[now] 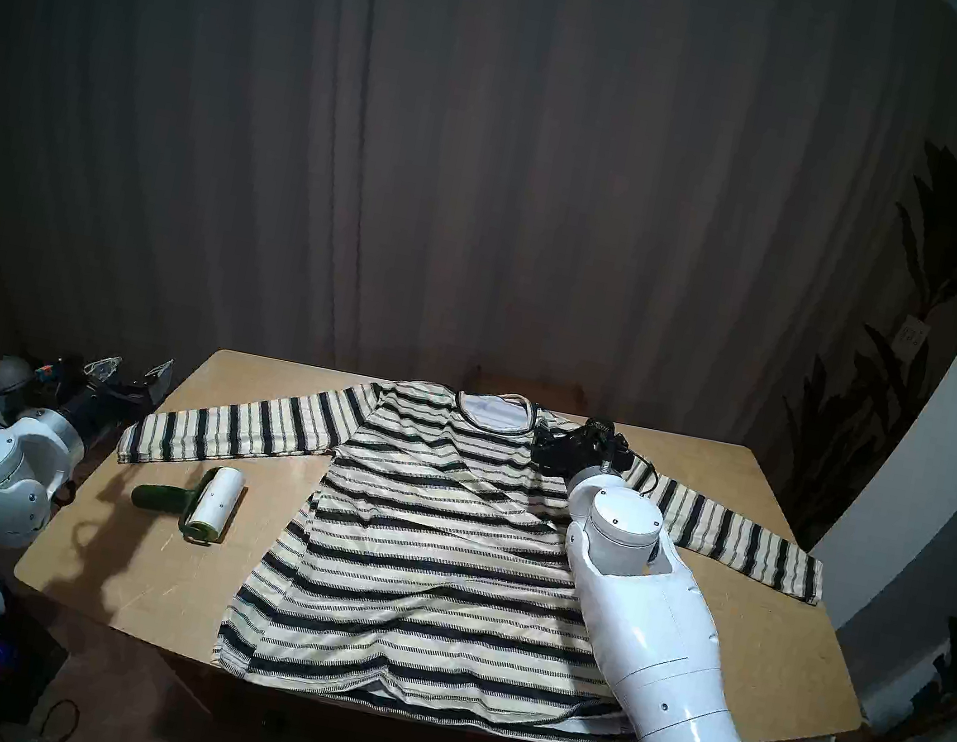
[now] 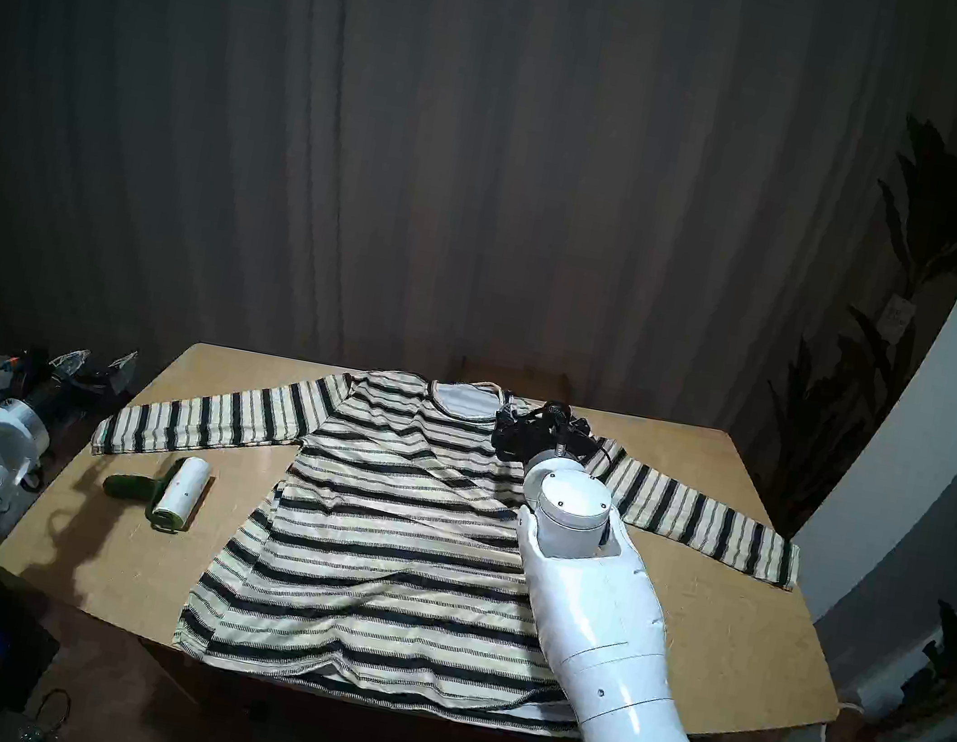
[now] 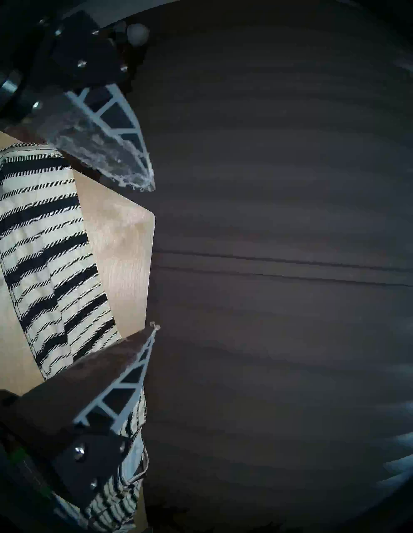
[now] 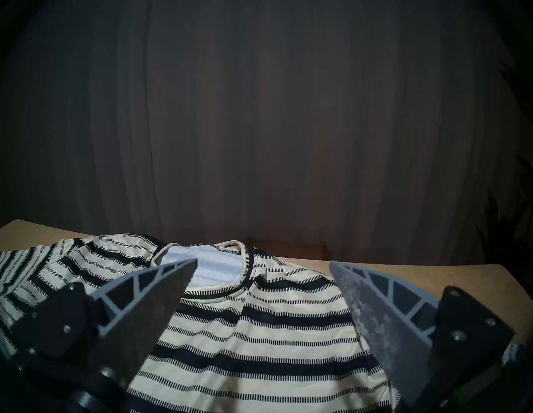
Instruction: Use the fur roller to clean a top
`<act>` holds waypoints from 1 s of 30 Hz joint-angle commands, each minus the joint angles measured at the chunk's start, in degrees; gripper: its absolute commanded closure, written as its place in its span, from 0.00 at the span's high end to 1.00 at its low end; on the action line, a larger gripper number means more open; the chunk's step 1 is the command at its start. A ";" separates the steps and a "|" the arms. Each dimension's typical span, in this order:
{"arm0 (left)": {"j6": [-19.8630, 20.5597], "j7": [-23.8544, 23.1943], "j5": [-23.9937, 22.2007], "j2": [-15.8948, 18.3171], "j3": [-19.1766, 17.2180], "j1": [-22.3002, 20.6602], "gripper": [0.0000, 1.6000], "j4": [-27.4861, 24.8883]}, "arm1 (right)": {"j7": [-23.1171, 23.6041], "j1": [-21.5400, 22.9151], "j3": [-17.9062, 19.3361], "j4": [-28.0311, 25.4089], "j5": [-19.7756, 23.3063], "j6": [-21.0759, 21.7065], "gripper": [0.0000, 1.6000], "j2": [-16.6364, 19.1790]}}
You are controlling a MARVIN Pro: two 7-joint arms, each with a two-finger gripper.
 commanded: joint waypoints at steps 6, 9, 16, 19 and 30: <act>-0.57 2.52 6.28 -2.66 -0.39 -3.87 1.00 -0.87 | -1.44 3.18 -0.84 1.37 -1.08 -0.77 1.00 -1.08; -0.53 2.98 7.32 -3.21 -0.28 -4.30 1.00 -0.96 | -1.70 3.41 -1.00 1.70 -1.28 -0.83 1.00 -1.12; -0.60 5.17 11.08 -5.59 0.01 -6.23 1.00 -0.46 | -2.73 4.28 -1.47 2.98 -1.88 -1.07 1.00 -1.37; -0.56 5.87 11.89 -6.21 0.14 -6.63 1.00 -0.06 | -2.97 4.45 -1.57 3.34 -2.01 -1.15 1.00 -1.42; -0.46 9.38 16.46 -10.37 1.23 -9.46 1.00 1.50 | -4.19 5.49 -1.98 4.86 -2.77 -1.46 1.00 -1.47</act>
